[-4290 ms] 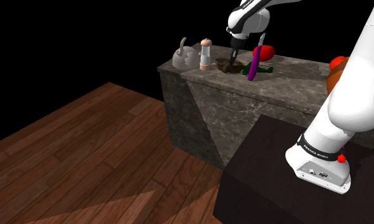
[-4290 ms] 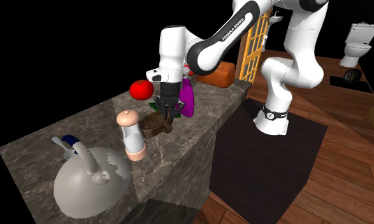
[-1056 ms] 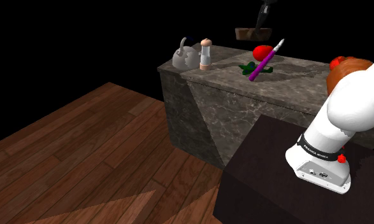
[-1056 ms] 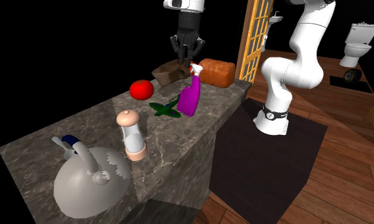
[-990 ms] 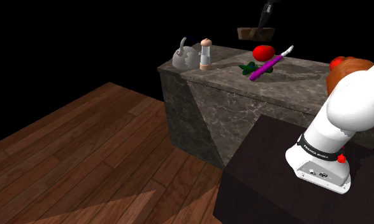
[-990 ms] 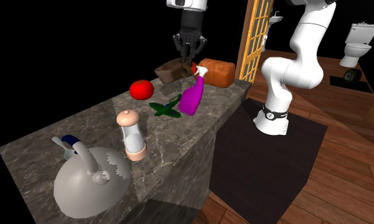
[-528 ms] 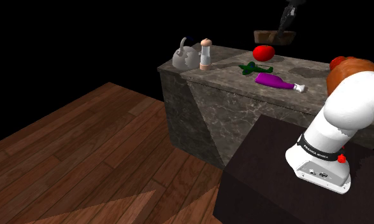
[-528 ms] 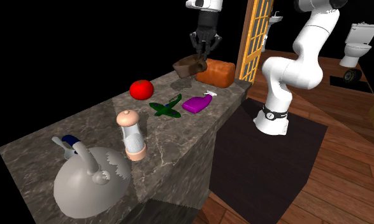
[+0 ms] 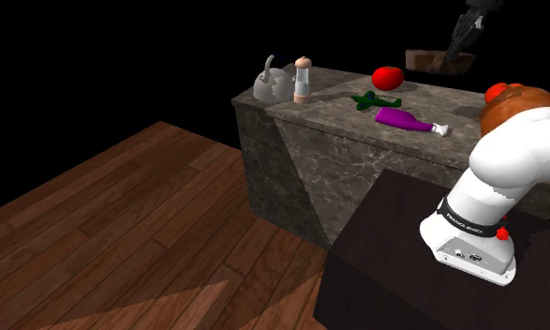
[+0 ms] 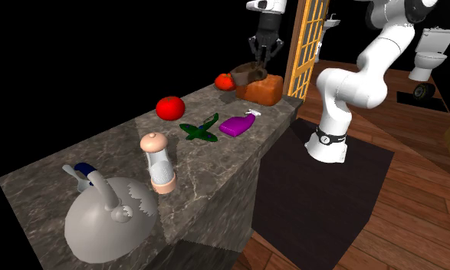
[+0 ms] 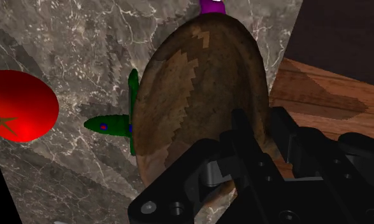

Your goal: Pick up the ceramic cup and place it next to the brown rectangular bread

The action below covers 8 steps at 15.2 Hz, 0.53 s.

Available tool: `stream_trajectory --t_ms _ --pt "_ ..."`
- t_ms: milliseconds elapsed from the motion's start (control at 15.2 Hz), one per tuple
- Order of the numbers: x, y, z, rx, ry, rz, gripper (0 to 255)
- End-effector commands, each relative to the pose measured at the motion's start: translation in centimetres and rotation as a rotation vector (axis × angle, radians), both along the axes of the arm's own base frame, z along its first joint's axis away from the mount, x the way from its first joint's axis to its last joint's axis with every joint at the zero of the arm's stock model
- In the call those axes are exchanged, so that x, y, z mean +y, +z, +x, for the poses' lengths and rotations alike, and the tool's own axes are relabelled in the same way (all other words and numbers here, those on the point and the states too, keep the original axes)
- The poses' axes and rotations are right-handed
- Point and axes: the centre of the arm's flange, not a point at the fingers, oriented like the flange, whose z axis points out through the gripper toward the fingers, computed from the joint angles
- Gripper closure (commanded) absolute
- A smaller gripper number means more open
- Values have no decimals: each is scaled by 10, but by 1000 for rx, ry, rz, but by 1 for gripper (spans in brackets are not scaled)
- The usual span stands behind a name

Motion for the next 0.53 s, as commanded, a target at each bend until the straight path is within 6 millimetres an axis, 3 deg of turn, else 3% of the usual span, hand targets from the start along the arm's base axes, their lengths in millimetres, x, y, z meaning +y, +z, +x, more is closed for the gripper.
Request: stream_trajectory --t_ms 0,462 --pt "-3 4 -25 0 0 -1 255" --pt "-4 4 -118 0 0 -1 255"
